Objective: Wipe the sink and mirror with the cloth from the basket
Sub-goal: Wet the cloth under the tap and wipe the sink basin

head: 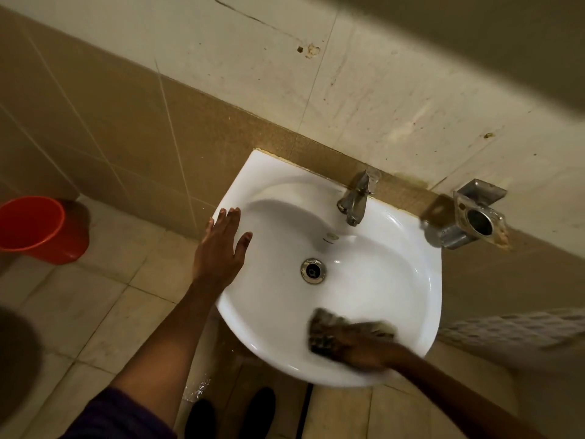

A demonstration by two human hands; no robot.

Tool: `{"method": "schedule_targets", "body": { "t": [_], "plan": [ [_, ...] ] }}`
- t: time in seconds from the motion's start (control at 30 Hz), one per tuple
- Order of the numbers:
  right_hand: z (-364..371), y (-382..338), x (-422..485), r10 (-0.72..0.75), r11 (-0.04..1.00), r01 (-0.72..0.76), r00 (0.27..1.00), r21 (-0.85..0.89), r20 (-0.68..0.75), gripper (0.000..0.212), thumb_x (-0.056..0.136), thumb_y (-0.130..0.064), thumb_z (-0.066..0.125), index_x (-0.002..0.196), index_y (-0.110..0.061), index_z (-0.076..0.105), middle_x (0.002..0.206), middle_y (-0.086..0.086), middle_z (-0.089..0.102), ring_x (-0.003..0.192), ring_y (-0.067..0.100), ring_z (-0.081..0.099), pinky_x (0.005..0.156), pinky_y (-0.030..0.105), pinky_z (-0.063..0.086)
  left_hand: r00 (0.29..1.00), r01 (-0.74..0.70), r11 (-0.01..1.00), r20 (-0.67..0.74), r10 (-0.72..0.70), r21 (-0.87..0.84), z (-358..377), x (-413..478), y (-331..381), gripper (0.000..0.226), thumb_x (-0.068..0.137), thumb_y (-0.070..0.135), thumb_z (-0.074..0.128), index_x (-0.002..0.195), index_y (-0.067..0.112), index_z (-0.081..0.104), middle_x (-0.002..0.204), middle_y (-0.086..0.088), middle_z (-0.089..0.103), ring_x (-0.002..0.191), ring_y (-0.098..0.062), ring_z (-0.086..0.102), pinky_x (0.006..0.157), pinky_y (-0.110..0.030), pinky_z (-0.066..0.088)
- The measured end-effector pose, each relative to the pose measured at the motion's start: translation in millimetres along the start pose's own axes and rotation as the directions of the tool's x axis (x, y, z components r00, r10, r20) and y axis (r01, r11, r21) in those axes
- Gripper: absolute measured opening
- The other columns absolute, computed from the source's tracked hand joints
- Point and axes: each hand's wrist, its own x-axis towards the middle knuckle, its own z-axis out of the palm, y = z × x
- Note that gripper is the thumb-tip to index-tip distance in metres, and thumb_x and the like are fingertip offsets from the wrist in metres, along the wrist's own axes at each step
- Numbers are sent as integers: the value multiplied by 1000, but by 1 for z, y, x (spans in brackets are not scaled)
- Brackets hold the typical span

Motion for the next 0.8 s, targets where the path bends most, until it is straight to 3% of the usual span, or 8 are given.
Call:
{"method": "schedule_targets", "body": {
  "t": [0.07, 0.13, 0.3, 0.4, 0.57, 0.63, 0.7, 0.8],
  "plan": [
    [-3, 46, 0, 305, 916, -310, 951, -254, -60, 53, 97, -47, 31, 143, -45, 4, 158, -6, 3, 145, 23, -1, 117, 53, 0, 999, 42, 999, -1, -42, -29, -3, -2, 5, 56, 101, 33, 40, 151, 13, 25, 159, -7, 27, 149, -24, 17, 120, -39, 15],
    [1, 53, 7, 431, 843, -449, 893, -298, -126, 59, 98, -42, 29, 148, -33, -2, 159, -3, -4, 145, 28, -7, 113, 57, -4, 999, 48, 998, -13, -48, -38, -5, -3, 9, 56, 100, 30, 41, 151, 12, 26, 159, -8, 27, 149, -24, 17, 120, -39, 15],
    [16, -75, 51, 28, 992, -12, 991, 123, -134, 71, 88, -68, 23, 147, -32, 7, 157, -6, -7, 144, 14, -10, 119, 41, -6, 1000, 7, 999, -17, -8, -43, -1, 0, 1, 60, 96, 38, 33, 149, 10, 31, 156, -10, 34, 148, -23, 24, 117, -31, 10],
    [16, -128, 52, -127, 956, 167, 977, 242, -169, 54, 100, -41, 27, 148, -27, 5, 158, -4, 0, 144, 12, -2, 120, 35, 2, 1000, -6, 1000, -9, 6, -17, 2, 2, -4, 61, 94, 39, 31, 148, 9, 33, 155, -10, 36, 147, -22, 25, 120, -35, 13],
    [12, -51, -1, -98, 973, 98, 995, 208, -13, 47, 100, -34, 39, 144, -32, 25, 151, -2, 32, 133, 7, 32, 104, 5, 20, 1000, -9, 1000, -18, 9, 17, 2, 2, -2, 55, 99, 32, 37, 148, 8, 32, 154, -12, 37, 147, -24, 25, 119, -36, 14],
    [0, 4, -18, 118, 993, -116, 990, -36, 74, 49, 99, -40, 38, 145, -34, 22, 154, 2, 25, 140, 18, 23, 115, 21, 15, 1000, -1, 1000, -8, 1, 14, 2, 2, -2, 54, 100, 31, 39, 148, 9, 32, 155, -12, 36, 148, -24, 25, 119, -35, 13],
    [-23, 59, -23, 357, 867, -315, 933, -387, 42, 52, 98, -41, 34, 146, -35, 17, 157, 6, 12, 144, 30, 10, 117, 47, 4, 1000, -3, 1000, -7, 3, 10, 3, 3, -4, 57, 98, 34, 36, 148, 9, 32, 155, -12, 36, 147, -24, 25, 118, -34, 13],
    [-64, 104, -10, 262, 566, -315, 945, -762, -197, 51, 86, -53, 40, 135, -39, 42, 142, 3, 48, 132, 32, 42, 112, 56, -18, 1000, 6, 1000, -9, -6, 10, 4, 4, -4, 56, 99, 34, 36, 149, 10, 31, 156, -11, 35, 148, -22, 24, 117, -30, 10]
  ]
}}
